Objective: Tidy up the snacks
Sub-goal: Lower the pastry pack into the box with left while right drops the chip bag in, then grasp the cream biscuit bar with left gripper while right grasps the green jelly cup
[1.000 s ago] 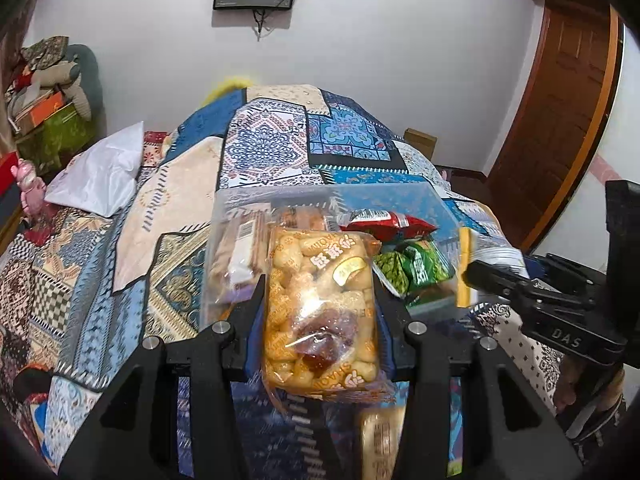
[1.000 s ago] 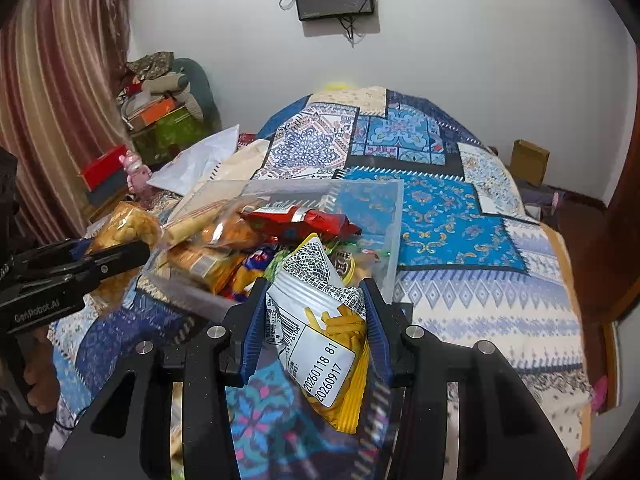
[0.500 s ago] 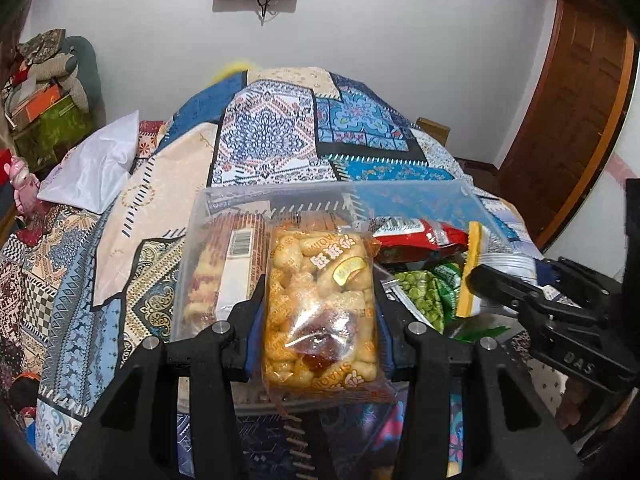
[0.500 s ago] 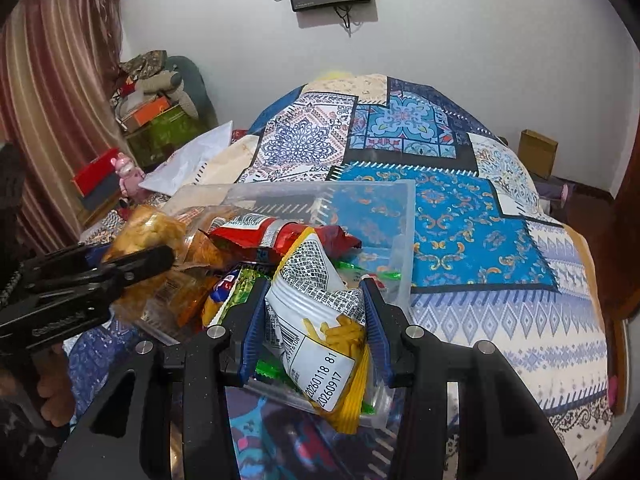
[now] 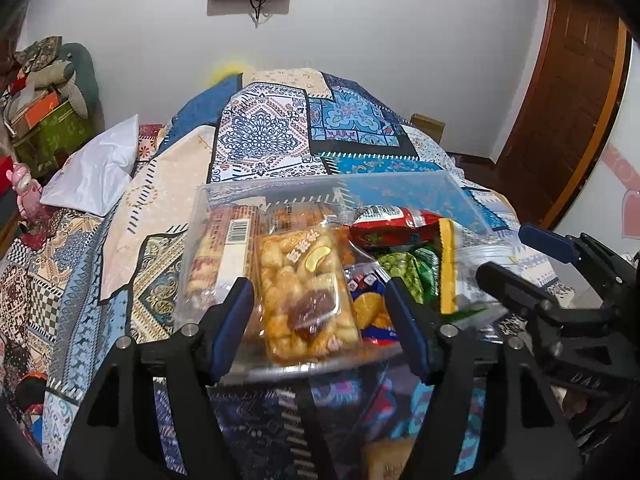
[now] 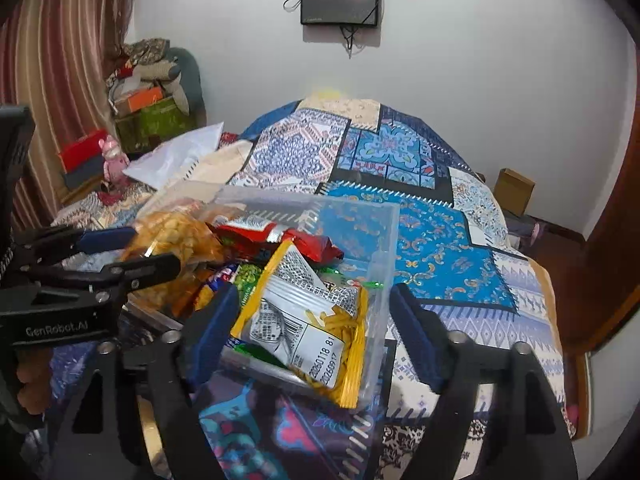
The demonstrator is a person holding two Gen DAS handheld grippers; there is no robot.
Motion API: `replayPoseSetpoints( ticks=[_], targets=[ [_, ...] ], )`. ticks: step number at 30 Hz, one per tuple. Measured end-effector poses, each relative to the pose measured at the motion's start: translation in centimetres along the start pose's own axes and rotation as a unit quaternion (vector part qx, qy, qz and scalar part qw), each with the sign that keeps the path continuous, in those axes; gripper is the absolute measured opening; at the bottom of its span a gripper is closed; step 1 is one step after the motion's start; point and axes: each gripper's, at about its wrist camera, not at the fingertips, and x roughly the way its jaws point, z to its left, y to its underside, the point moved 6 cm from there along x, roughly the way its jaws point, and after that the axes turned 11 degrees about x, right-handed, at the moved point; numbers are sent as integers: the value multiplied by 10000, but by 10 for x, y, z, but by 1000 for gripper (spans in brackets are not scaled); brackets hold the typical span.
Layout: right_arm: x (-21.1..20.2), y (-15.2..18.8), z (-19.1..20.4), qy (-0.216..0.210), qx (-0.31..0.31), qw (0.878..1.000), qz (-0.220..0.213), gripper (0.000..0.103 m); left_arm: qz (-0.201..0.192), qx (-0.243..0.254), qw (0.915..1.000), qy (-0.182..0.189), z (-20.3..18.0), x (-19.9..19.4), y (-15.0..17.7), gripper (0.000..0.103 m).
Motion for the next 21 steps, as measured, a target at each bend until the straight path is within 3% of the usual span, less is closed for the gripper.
replayPoseSetpoints(
  ticks=[11,21],
  targets=[
    [-51,11,8,-648,303,9973,172,76,30,-102,9999,2,-2,-54,31,71],
    [-79,63,34,-941,137,9937,598,76,78,-30,10000,-12,-17,-102,81,78]
  ],
)
